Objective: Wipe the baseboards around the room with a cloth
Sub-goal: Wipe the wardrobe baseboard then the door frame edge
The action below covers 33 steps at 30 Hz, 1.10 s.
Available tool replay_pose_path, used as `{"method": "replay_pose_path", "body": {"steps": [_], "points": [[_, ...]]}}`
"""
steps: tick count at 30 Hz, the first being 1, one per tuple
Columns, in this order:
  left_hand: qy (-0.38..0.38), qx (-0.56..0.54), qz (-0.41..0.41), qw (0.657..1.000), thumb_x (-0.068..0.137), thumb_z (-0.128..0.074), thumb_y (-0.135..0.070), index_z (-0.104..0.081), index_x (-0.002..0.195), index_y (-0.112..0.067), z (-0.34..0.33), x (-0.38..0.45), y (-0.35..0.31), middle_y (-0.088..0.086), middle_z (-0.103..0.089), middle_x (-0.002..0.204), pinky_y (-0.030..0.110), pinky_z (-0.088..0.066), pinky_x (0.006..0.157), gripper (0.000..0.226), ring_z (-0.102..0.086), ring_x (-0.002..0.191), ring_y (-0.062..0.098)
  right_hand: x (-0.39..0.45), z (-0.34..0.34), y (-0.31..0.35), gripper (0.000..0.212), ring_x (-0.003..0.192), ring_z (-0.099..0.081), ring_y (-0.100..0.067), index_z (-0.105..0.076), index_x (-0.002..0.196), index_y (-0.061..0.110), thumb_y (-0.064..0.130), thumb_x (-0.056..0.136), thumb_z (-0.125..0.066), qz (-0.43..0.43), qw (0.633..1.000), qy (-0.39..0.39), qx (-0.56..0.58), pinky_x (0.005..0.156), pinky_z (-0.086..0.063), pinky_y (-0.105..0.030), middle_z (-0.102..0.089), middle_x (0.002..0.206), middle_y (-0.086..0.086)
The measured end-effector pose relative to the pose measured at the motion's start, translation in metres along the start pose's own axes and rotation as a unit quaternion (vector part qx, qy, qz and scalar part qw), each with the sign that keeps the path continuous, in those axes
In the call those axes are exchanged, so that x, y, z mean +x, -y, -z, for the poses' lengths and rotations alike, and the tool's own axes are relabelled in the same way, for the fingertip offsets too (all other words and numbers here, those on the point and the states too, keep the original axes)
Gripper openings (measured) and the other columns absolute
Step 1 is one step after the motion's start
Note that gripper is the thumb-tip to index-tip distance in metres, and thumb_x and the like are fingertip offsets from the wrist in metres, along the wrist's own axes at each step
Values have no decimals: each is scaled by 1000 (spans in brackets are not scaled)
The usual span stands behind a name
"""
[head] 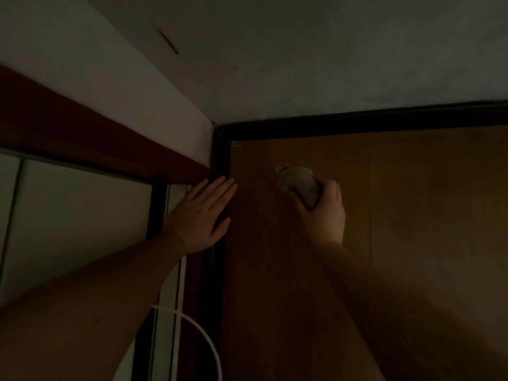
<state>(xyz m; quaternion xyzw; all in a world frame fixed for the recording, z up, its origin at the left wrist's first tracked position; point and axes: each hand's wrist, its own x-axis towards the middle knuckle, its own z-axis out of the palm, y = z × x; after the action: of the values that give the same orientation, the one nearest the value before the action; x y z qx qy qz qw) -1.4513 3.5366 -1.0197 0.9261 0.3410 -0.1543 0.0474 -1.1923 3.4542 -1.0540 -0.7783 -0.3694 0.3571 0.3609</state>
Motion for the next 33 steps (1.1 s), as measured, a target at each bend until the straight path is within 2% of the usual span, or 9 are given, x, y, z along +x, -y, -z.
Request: {"method": "replay_pose_path", "body": {"steps": [2, 6, 11, 14, 17, 20, 26, 30, 33], "points": [[-11, -16, -3, 1000, 100, -34, -42, -29, 155, -5, 1, 0, 1, 10, -29, 161, 45, -19, 122, 65, -26, 149, 23, 11, -16, 3, 54, 113, -51, -16, -51, 126, 15, 41, 85, -73, -10, 1000, -10, -18, 98, -49, -44, -54, 121, 0], [-26, -25, -12, 999, 98, -38, -41, -43, 148, -5, -2, 2, 2, 11, -44, 153, 46, -23, 120, 62, -40, 142, 26, 36, -51, 25, 50, 119, -48, -19, -52, 124, 13, 35, 85, -74, -14, 1000, 17, -10, 103, -45, -41, -53, 125, -4], [-77, -56, -41, 995, 90, -49, -35, -65, 121, -7, -8, -1, 5, 9, -64, 119, 46, -30, 115, 45, -59, 113, 26, 62, -101, 57, 45, 118, -48, -28, -52, 117, 7, 27, 84, -73, -7, 998, 41, -47, 98, -41, -36, -52, 123, -12], [-110, -80, -53, 989, 87, -53, -31, -68, 102, -10, -8, -1, 4, 5, -64, 99, 44, -34, 112, 30, -60, 96, 24, 71, -126, 63, 45, 118, -47, -30, -53, 120, 6, 23, 84, -73, -4, 998, 41, -40, 95, -37, -33, -52, 124, -15], [-113, -96, -49, 988, 85, -54, -30, -67, 89, -14, -7, -1, 6, 3, -59, 87, 43, -35, 110, 21, -58, 86, 23, 72, -138, 60, 44, 118, -49, -31, -53, 121, 5, 20, 84, -72, -20, 999, 35, -20, 93, -39, -34, -53, 123, -14], [-97, -90, -45, 990, 86, -53, -31, -66, 87, -15, -8, 0, 6, 2, -58, 85, 44, -35, 110, 20, -58, 84, 23, 61, -131, 49, 45, 115, -52, -27, -54, 123, 8, 21, 85, -73, -8, 998, 67, -10, 91, -44, -34, -55, 123, -11], [-81, -83, -45, 992, 87, -51, -30, -66, 89, -14, -3, 1, 4, 3, -60, 88, 44, -32, 111, 21, -58, 86, 23, 0, -90, 5, 56, 120, -50, -23, -54, 134, 17, 5, 81, -69, 80, 976, 198, -53, 93, -37, -25, -55, 128, -6], [-74, -77, -48, 993, 89, -52, -28, -65, 94, -13, -2, -2, 4, 4, -60, 94, 45, -32, 113, 21, -58, 92, 24, -52, -80, -21, 55, 117, -52, -20, -53, 134, 21, 14, 83, -74, 76, 972, 218, -51, 94, -46, -31, -55, 125, 0], [-50, -61, -37, 996, 90, -49, -28, -65, 101, -11, 1, -2, 4, 5, -60, 101, 43, -30, 115, 25, -57, 98, 23, -80, -81, -25, 53, 118, -51, -17, -52, 135, 22, 16, 86, -72, 72, 973, 219, -23, 94, -40, -24, -54, 126, 2]]}}
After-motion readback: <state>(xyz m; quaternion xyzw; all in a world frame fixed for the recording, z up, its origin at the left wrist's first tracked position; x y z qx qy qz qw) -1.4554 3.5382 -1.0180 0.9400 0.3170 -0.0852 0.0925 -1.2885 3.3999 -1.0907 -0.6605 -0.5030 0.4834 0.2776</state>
